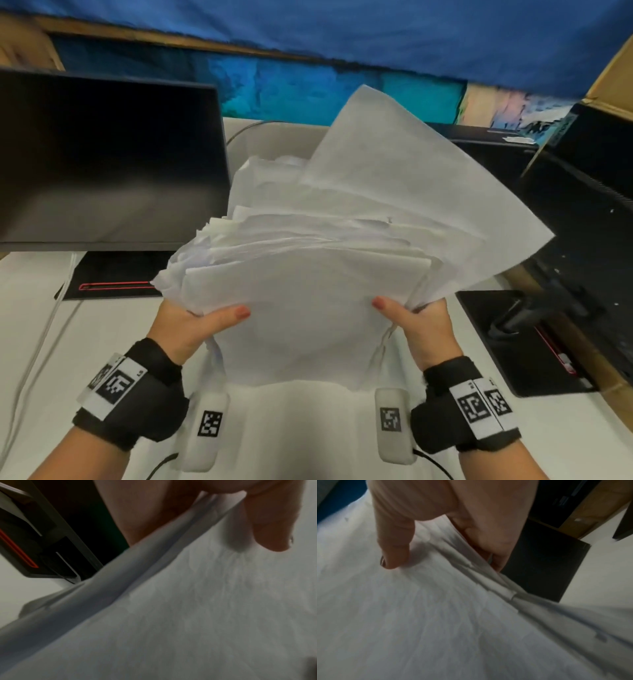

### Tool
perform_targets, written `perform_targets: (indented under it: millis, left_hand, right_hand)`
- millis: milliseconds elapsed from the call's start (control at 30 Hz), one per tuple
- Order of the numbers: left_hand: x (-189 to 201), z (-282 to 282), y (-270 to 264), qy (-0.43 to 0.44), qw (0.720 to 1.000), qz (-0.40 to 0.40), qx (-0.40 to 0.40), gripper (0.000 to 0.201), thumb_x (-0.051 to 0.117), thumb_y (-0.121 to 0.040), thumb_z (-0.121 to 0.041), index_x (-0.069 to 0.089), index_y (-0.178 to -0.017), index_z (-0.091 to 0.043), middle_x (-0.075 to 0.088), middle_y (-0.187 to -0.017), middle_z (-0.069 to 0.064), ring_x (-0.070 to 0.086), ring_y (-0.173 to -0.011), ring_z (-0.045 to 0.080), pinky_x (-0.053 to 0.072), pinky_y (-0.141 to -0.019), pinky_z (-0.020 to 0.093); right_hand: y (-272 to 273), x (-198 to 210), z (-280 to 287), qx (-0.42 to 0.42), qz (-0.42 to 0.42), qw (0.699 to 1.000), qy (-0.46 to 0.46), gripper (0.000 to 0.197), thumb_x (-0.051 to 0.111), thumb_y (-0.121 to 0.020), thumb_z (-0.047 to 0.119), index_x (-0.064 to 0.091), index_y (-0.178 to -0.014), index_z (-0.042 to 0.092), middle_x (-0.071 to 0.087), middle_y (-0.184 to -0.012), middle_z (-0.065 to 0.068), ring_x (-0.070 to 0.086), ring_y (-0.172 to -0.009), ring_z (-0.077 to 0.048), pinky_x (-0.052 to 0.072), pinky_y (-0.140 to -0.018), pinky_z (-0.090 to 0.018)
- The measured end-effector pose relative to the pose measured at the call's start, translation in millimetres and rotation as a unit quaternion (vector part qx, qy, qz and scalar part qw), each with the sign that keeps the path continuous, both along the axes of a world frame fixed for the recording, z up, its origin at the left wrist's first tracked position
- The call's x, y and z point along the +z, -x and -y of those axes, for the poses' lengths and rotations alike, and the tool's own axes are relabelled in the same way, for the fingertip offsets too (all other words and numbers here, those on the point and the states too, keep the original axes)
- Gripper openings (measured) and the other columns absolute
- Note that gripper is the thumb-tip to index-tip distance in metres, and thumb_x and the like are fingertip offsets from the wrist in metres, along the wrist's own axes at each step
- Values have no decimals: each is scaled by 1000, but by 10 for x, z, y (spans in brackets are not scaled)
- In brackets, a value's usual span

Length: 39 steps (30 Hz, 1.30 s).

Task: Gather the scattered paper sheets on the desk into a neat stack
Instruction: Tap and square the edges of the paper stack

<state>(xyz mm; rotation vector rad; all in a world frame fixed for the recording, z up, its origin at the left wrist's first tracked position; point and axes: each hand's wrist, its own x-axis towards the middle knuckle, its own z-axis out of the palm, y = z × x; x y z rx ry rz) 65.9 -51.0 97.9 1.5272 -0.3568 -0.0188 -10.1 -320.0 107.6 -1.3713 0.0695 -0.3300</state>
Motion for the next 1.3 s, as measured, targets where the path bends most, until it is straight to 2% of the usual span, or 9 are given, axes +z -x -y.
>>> perform_targets:
  millis: [100,300,433,700,767,833,933,1200,1300]
  left_hand:
    - [31,89,36,-8,999,29,-12,86,84,-26,-61,59,-101,-27,73,-91,-20,67,-89,1,54,-69,16]
    - [49,25,39,13,1000,18,3,77,84,-23,-61,66,-96,-42,73,-94,-18,67,-92,2,55,-73,18]
    - [5,109,55,-5,999,8,40,113,82,-18,-63,55,-119,-20,66,-108,-3,63,-101,11,55,-80,27]
    - [-133,216,135,9,999,-33,37,79,88,-34,-47,59,-104,-27,72,-85,-16,65,-81,-9,53,-70,15]
    - [-38,236,126,28,998,-4,53,51,84,-60,-18,57,-101,-29,71,-80,-24,63,-77,-15,52,-69,10]
    - [85,176,83,26,998,29,39,56,86,-52,-31,57,-100,-30,69,-83,-33,63,-82,-14,50,-67,6]
    - [214,71,83,12,998,55,11,88,83,-30,-61,59,-107,-24,73,-95,-15,67,-91,-1,53,-75,14]
    - [210,75,83,1,997,74,-19,87,85,-32,-58,59,-110,-29,70,-106,-9,63,-105,13,53,-89,31]
    - [162,79,115,-10,998,55,-36,85,84,-28,-60,60,-104,-32,72,-97,-16,67,-94,3,56,-79,21]
  right_hand:
    - [-31,46,-47,16,28,999,5,43,83,-48,19,70,-89,24,76,-85,4,72,-85,-13,56,-70,-22]
    - [13,88,-21,30,40,999,9,54,90,-38,35,72,-89,28,76,-89,4,71,-89,-14,56,-74,-24]
    - [14,117,-90,17,56,998,34,51,85,-51,3,65,-97,14,76,-88,2,71,-88,-15,56,-73,-23]
    - [50,-56,-85,-5,-14,1000,7,39,73,-65,-6,64,-93,20,76,-79,9,71,-78,-7,55,-63,-18]
    - [25,46,-95,-14,13,1000,-2,39,74,-64,0,63,-95,21,75,-81,9,71,-80,-6,56,-65,-19]
    - [27,173,-52,-2,46,999,11,46,82,-53,22,65,-96,24,75,-88,8,70,-87,-8,56,-71,-21]
    - [41,237,43,19,50,998,13,54,89,-34,47,75,-83,27,76,-86,5,71,-86,-11,55,-71,-19]
    - [42,229,11,13,48,998,46,60,89,-32,51,75,-86,29,76,-92,2,70,-94,-17,55,-85,-33]
    - [53,199,31,27,38,996,70,60,88,-33,53,74,-85,28,76,-91,3,70,-94,-16,55,-87,-33]
